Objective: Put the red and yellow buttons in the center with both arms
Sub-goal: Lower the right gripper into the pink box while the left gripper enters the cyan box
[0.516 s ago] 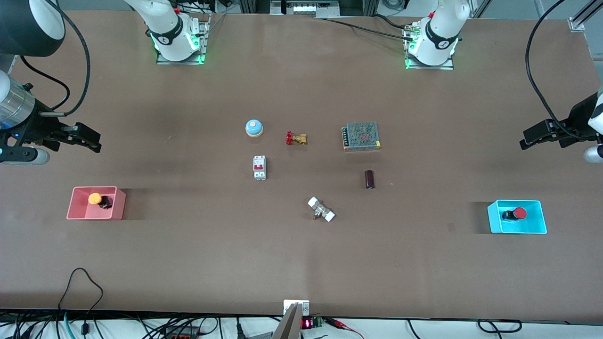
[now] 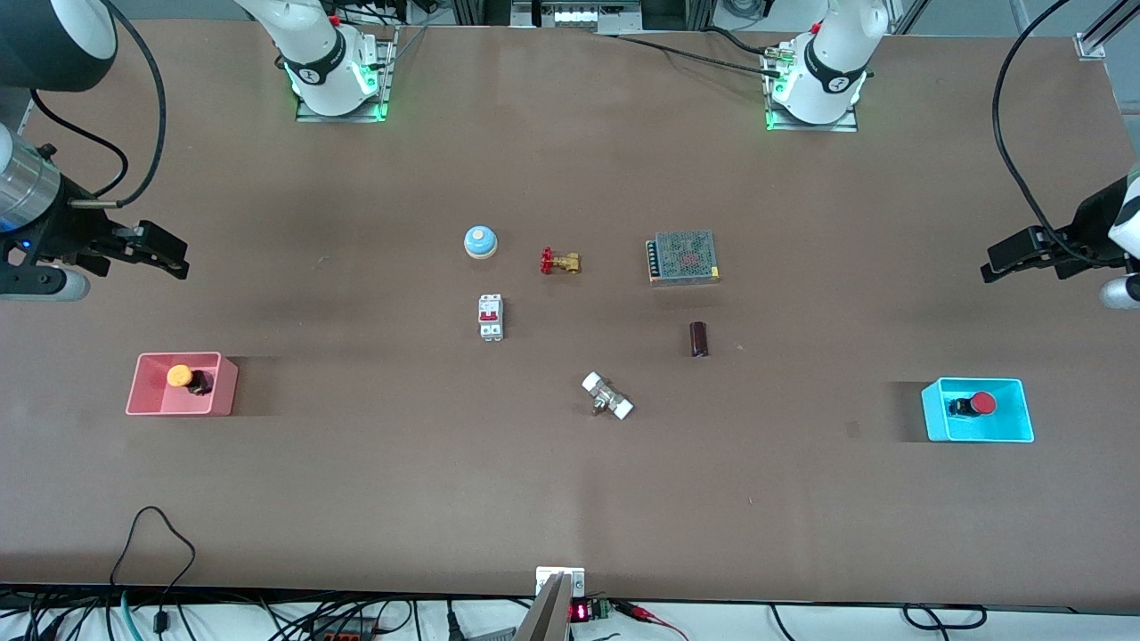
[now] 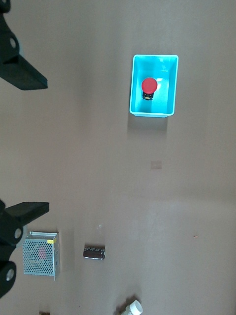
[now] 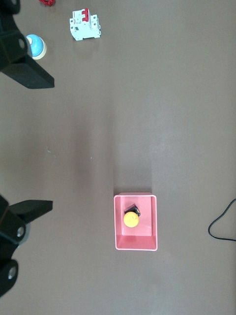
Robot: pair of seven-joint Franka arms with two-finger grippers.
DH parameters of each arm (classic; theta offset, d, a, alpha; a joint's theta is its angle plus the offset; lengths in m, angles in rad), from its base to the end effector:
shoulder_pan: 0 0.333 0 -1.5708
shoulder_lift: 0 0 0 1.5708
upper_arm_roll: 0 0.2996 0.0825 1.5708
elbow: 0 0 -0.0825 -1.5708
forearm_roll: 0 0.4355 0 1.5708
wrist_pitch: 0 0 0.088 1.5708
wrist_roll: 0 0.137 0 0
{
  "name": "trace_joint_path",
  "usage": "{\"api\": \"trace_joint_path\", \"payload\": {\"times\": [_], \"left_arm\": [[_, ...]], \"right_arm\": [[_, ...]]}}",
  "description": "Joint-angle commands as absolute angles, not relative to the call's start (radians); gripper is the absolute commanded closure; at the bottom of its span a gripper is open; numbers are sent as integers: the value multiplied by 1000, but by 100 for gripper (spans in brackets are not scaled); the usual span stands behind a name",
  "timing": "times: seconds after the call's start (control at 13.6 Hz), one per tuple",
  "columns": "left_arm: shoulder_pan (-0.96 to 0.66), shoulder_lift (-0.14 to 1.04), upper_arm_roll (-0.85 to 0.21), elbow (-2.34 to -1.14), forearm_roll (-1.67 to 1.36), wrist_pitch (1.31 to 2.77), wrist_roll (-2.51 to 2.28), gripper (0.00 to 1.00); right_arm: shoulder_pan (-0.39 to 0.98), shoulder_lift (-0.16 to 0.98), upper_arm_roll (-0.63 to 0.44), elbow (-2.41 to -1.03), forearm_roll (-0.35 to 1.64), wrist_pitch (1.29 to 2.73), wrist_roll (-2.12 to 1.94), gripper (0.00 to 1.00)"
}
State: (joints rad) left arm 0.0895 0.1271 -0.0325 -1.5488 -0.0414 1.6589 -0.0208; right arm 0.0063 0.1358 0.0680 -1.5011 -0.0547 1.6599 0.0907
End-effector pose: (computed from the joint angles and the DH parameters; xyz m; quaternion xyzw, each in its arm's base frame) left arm 0.6464 0.0325 0.5178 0.9989 0.0410 -0.0081 0.0228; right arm 0.6523 0.0392 0.5376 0.9997 -0.0064 0.0135 0.0216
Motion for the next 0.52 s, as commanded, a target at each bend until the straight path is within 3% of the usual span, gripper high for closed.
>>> {"api": "trace_joint_path", "payload": {"times": [0.0, 0.3, 0.44], "left_arm": [[66, 176, -26, -1545, -18, 1658, -21, 0], [89, 293, -20, -1540, -23, 1684, -12, 0], [95, 409, -15, -1475, -20, 1684, -11, 0]], "right_arm": [[8, 100, 68, -1535, -40, 1657, 95, 0], [6, 16, 67, -1669, -32, 1747, 95, 0], [6, 17, 67, -1672, -32, 1747, 95, 0]]}}
